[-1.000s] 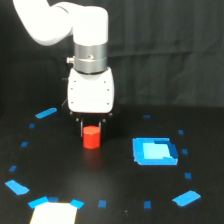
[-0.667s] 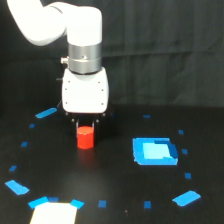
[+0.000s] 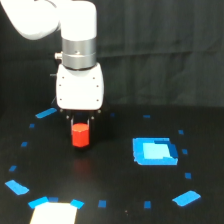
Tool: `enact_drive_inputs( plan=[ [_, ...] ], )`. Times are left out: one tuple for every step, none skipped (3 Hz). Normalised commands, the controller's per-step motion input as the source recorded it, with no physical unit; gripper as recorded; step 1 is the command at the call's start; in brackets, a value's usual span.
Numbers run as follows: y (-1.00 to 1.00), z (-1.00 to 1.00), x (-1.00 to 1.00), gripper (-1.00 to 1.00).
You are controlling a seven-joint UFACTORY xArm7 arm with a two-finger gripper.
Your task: Pick up the red object from the table
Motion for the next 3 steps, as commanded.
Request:
enact_drive_inputs(
  plan=[
    [-0.44,1.0,0.13,-1.0],
    [0.09,1.0,0.44,-0.59],
    [0.54,1.0,0.52,-0.95]
  ],
)
